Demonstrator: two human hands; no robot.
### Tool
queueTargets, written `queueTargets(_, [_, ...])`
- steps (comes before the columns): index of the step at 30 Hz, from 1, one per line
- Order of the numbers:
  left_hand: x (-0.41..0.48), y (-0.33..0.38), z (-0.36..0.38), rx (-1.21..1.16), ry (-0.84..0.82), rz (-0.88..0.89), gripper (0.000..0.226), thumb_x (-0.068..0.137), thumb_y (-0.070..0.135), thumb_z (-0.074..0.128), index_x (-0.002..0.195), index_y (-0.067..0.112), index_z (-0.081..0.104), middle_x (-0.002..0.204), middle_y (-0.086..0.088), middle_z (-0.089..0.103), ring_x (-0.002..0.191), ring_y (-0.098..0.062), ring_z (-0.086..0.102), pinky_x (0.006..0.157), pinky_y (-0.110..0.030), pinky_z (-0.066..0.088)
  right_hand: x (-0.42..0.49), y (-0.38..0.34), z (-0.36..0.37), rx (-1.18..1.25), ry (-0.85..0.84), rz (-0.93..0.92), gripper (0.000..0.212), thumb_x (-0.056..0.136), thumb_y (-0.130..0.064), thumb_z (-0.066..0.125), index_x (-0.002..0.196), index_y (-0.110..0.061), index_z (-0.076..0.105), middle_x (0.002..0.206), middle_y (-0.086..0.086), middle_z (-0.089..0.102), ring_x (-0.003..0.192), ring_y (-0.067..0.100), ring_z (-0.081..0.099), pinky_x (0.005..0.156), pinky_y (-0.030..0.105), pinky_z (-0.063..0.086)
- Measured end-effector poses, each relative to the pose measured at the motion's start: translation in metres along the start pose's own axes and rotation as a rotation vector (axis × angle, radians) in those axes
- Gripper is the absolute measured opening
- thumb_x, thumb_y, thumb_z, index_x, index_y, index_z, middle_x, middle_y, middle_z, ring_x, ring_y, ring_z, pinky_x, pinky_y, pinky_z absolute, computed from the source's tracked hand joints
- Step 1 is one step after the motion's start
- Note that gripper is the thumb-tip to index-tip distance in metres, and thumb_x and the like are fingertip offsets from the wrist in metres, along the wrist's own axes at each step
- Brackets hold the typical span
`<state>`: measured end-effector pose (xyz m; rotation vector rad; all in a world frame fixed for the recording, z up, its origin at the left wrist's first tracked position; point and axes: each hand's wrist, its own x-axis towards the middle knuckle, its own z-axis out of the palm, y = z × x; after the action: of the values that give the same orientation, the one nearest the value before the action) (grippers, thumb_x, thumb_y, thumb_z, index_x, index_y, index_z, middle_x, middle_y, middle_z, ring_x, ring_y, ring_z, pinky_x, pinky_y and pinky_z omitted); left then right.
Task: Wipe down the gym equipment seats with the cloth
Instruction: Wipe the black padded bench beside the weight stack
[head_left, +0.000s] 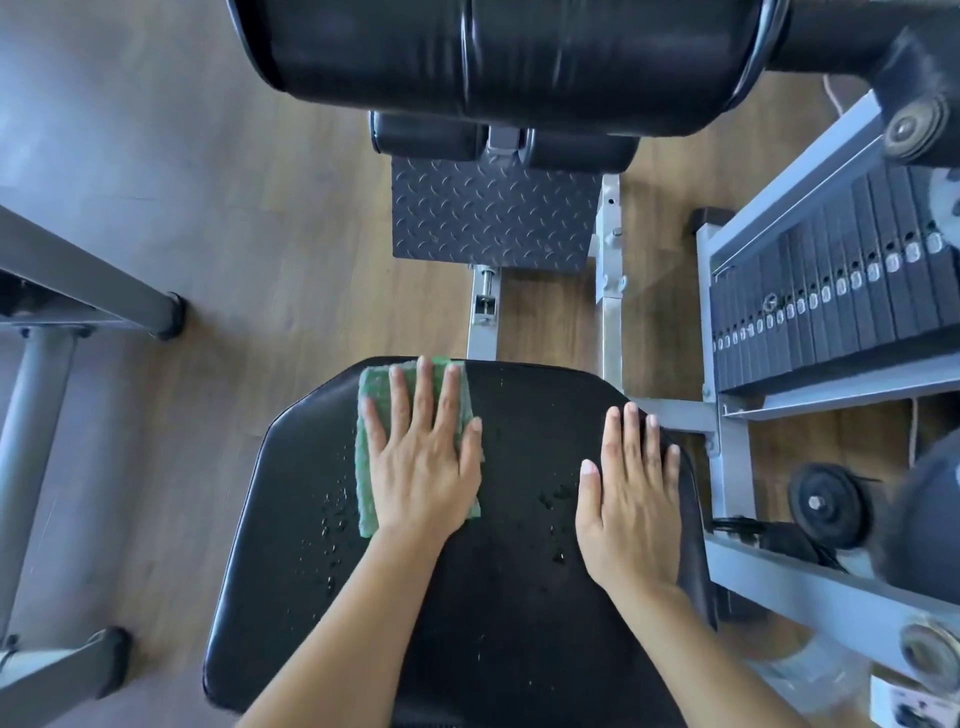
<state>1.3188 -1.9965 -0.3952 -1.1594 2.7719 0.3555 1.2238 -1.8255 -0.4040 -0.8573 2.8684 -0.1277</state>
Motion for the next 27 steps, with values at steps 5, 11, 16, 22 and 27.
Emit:
queueTargets(5, [-0.009,0.025,0.004,-0.023,-0.042,0.235,0.061,0.097,0.047,0.020,0.153,0.027,0.009,0.160,0.002,0.002,0.147,-0.022,-0.006,0.117,-0.048,-0.004,-0.001,0.001,0.002,-0.019,0.016,-0.005,0.059,0.099,-0.034,0.019,0.150,-0.007,0.025,0.158,0.011,0.021,0.146,0.028,0.016,0.118,0.044,0.008])
queueTargets(11, [-0.022,-0.031,-0.001,0.017,-0.014,0.197,0.062,0.094,0.049,0.024,0.152,0.030,0.013,0.160,0.004,0.006,0.148,-0.018,0.000,0.119,-0.047,0.002,-0.001,0.001,0.002,-0.009,0.018,0.002,0.060,0.098,-0.034,0.019,0.150,-0.006,0.027,0.157,0.011,0.022,0.146,0.028,0.018,0.117,0.045,0.009])
queueTargets(16, [0.020,-0.002,-0.004,0.011,-0.029,0.019,0.064,0.093,0.050,0.011,0.152,0.032,-0.001,0.160,0.004,-0.006,0.147,-0.018,-0.011,0.118,-0.044,-0.010,0.000,0.001,0.004,-0.017,0.018,-0.001,0.059,0.098,-0.034,0.018,0.150,-0.007,0.026,0.157,0.011,0.022,0.146,0.028,0.018,0.117,0.045,0.009])
queueTargets(22, [-0.021,-0.010,0.001,-0.012,-0.042,0.301,0.059,0.097,0.047,0.020,0.153,0.030,0.010,0.160,0.006,0.005,0.148,-0.017,-0.003,0.119,-0.046,0.000,0.000,0.002,0.005,-0.012,0.022,-0.005,0.059,0.098,-0.034,0.019,0.150,-0.007,0.025,0.158,0.011,0.020,0.147,0.027,0.016,0.117,0.045,0.008])
queueTargets(27, [-0.015,-0.041,-0.007,0.020,-0.012,0.076,0.060,0.095,0.050,0.014,0.152,0.032,0.008,0.160,0.007,0.002,0.147,-0.015,-0.006,0.119,-0.044,-0.003,0.000,0.001,0.004,-0.014,0.021,-0.003,0.059,0.098,-0.035,0.019,0.150,-0.007,0.026,0.157,0.011,0.022,0.146,0.028,0.017,0.117,0.044,0.007])
